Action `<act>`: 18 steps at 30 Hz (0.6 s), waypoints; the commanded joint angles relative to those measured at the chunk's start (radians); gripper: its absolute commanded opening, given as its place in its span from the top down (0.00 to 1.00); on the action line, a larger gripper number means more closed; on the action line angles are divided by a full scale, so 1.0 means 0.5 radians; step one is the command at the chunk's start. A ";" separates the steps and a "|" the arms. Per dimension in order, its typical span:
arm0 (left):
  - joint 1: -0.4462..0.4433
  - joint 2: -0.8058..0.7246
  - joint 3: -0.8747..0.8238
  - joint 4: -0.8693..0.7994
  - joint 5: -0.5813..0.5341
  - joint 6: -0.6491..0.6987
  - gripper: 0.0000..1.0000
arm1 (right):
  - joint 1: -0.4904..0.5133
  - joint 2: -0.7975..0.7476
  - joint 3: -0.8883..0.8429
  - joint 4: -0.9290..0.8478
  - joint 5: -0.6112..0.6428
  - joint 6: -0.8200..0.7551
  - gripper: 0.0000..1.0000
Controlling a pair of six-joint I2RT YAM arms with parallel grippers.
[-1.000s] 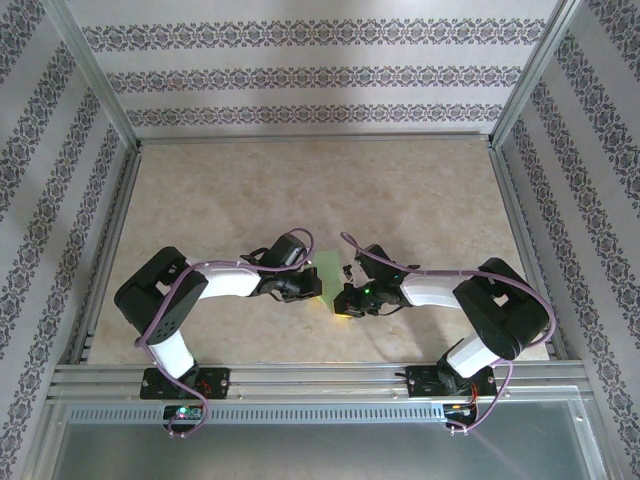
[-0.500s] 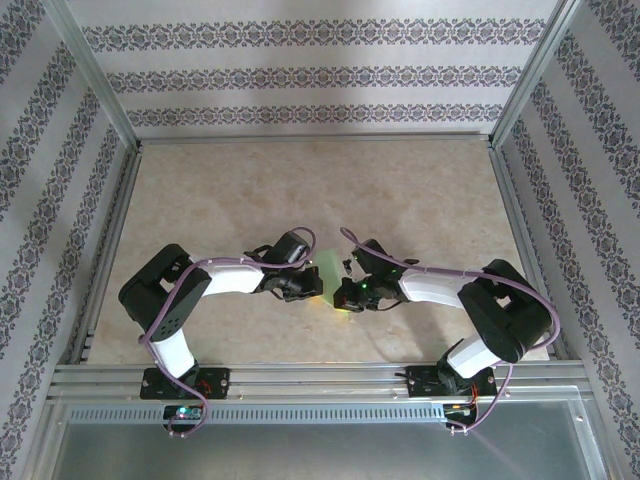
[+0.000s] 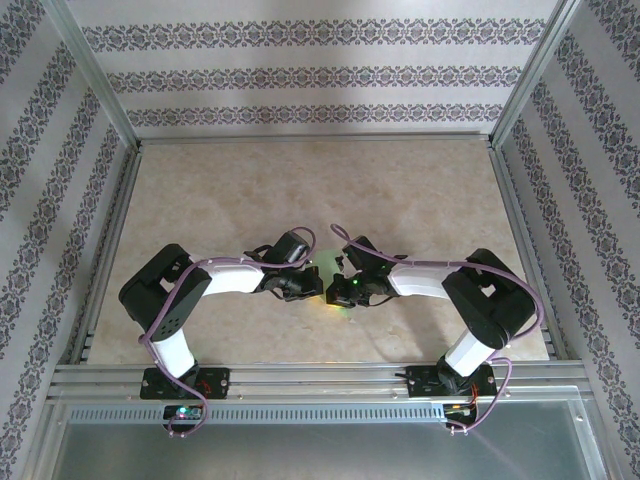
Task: Fold a paper plane with a square sheet of paper (fold left side to right side)
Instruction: Third fold the triangle at the center of the table.
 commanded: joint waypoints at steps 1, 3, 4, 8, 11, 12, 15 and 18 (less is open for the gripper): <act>-0.010 0.063 0.004 -0.150 -0.064 -0.016 1.00 | 0.018 0.044 -0.039 -0.025 0.079 0.036 1.00; -0.008 0.070 0.013 -0.161 -0.068 -0.012 1.00 | 0.013 0.008 -0.106 -0.039 0.065 0.062 1.00; -0.008 0.076 0.019 -0.170 -0.072 -0.007 1.00 | 0.011 -0.013 -0.138 -0.046 0.056 0.075 1.00; -0.003 0.093 0.039 -0.214 -0.089 0.015 1.00 | 0.005 -0.113 -0.280 -0.073 0.031 0.117 1.00; 0.007 0.099 0.048 -0.237 -0.096 0.029 1.00 | 0.003 -0.184 -0.360 -0.108 0.007 0.134 1.00; 0.010 0.101 0.049 -0.246 -0.100 0.036 1.00 | -0.001 -0.209 -0.385 -0.120 0.003 0.139 1.00; 0.017 0.101 0.053 -0.261 -0.111 0.043 1.00 | -0.005 -0.301 -0.445 -0.176 0.002 0.143 1.00; 0.020 0.107 0.051 -0.262 -0.109 0.052 1.00 | -0.016 -0.396 -0.512 -0.217 0.008 0.161 1.00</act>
